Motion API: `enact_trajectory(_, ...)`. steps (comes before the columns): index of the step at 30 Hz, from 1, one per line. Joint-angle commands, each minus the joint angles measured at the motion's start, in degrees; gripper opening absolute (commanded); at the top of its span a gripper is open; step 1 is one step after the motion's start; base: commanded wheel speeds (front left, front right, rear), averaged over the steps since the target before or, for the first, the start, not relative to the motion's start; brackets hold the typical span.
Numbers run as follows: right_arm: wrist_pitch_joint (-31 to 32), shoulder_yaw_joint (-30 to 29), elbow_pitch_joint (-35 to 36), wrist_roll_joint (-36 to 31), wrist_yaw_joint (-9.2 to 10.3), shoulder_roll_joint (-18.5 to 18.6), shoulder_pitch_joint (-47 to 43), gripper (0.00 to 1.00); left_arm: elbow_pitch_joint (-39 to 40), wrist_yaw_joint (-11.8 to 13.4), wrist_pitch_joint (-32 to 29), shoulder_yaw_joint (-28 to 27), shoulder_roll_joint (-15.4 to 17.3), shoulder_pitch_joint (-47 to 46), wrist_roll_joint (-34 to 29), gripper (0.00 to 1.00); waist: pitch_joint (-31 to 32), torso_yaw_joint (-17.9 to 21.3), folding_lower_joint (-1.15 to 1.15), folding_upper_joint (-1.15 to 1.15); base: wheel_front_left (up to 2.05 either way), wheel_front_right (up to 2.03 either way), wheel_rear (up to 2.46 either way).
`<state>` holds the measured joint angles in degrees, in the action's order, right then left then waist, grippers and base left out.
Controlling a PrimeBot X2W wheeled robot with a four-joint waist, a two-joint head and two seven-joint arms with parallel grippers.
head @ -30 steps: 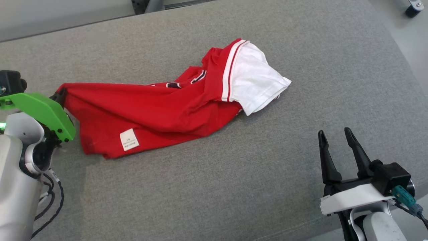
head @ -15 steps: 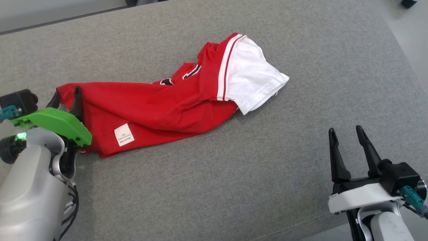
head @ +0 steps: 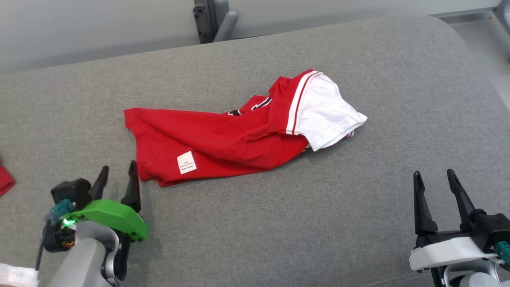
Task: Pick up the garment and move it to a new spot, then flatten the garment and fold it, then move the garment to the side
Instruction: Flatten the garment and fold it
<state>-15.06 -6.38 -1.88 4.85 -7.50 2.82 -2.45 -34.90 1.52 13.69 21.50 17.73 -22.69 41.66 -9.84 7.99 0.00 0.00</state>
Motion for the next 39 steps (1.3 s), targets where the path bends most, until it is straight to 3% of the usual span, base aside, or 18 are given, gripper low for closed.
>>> enact_trajectory(1,-0.18,0.1,0.32,-0.53,0.02,0.15,-0.74,1.0,0.91,0.26,-0.41,0.68,-0.43,1.4,-0.79,1.0,2.06,-2.71,0.0,0.0,0.0,0.0,0.0)
enact_trajectory(9,-0.18,1.9,-0.11,0.2,0.02,0.16,0.53,1.0,1.0,-0.03,-5.03,3.87,-2.07,0.12,-0.77,1.0,0.57,-3.07,0.0,0.0,0.0,0.0,0.0)
enact_trajectory(22,-0.18,2.74,-0.92,1.08,0.02,0.16,1.13,1.0,-2.45,-1.97,-6.15,4.84,-3.0,-4.16,-0.12,1.0,-1.43,-0.62,0.0,0.0,0.0,0.0,0.0)
enact_trajectory(23,-0.18,2.8,-0.94,1.14,0.02,0.16,1.19,1.0,-2.71,-2.01,-6.06,4.87,-2.94,-4.23,-0.16,0.95,-1.47,-0.48,0.0,0.0,0.0,0.0,0.0)
enact_trajectory(25,-0.18,2.8,-0.94,1.21,0.02,0.16,1.15,1.0,-3.13,-2.08,-5.73,4.94,-2.91,-4.27,-0.2,0.74,-1.49,-0.3,0.0,0.0,0.0,0.0,0.0)
enact_trajectory(30,-0.18,2.62,-1.07,1.37,0.02,0.16,1.14,1.0,-3.83,-2.45,-5.84,5.36,-3.02,-4.65,-0.22,0.43,-1.35,-0.38,0.0,0.0,0.0,0.0,0.0)
enact_trajectory(31,-0.18,2.64,-1.16,1.4,0.02,0.16,1.19,1.0,-4.09,-2.5,-5.76,5.51,-3.14,-4.8,-0.19,0.25,-1.23,-0.49,0.0,0.0,0.0,0.0,0.0)
enact_trajectory(32,-0.18,2.64,-1.2,1.39,0.02,0.16,1.22,1.0,-4.14,-2.66,-5.74,5.58,-3.22,-4.87,-0.12,0.16,-1.16,-0.56,0.0,0.0,0.0,0.0,0.0)
enact_trajectory(33,-0.18,2.69,-1.23,1.35,0.02,0.16,1.25,1.0,-4.16,-3.1,-5.87,5.76,-3.27,-4.89,-0.09,0.0,-1.1,-0.62,0.0,0.0,0.0,0.0,0.0)
enact_trajectory(39,-0.18,2.89,-1.44,1.09,0.02,0.16,1.26,1.0,-5.01,-4.23,-6.47,6.55,-3.57,-5.04,0.21,0.0,-0.64,-0.98,0.0,0.0,0.0,0.0,0.0)
